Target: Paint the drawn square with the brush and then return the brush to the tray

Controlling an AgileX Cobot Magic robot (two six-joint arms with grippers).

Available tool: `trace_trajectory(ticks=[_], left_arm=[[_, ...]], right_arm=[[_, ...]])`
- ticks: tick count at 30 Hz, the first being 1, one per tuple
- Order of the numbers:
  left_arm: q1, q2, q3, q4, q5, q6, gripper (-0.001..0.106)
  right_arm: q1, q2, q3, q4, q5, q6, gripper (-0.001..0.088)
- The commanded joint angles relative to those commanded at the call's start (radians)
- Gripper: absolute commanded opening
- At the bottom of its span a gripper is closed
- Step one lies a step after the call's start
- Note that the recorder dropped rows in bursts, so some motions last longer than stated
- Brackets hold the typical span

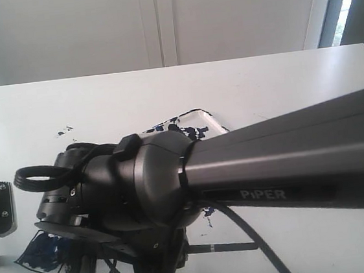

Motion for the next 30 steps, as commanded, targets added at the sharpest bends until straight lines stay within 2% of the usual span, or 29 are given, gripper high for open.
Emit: trace_trajectory(ticks=[6,9,16,21,27,30], left_arm=[[0.000,0.000,0.000,0.000,0.002,0.000,0.051],[0.000,-0.006,0.000,0.002,0.009,0.000,0.051],[0.000,-0.065,0.000,0.016,0.013,-0.007,0.051],[0.000,-0.125,0.000,0.037,0.086,-0.038,0.051],[0.000,-0.128,0.000,-0.099,0.171,0.012,0.051],[0.000,-0.124,0.000,-0.119,0.191,0.044,0.051]], right_arm=[[0.000,0.002,0.000,-0.011,0.000,0.000,0.0000],[0.000,0.010,0.000,-0.061,0.000,0.011,0.0000],[0.000,0.031,0.000,-0.077,0.000,0.025,0.0000],[0.000,0.031,0.000,-0.075,0.000,0.025,0.0000],[0.000,0.031,0.000,-0.074,0.000,0.025,0.0000],[0.000,0.031,0.000,-0.074,0.000,0.025,0.0000]])
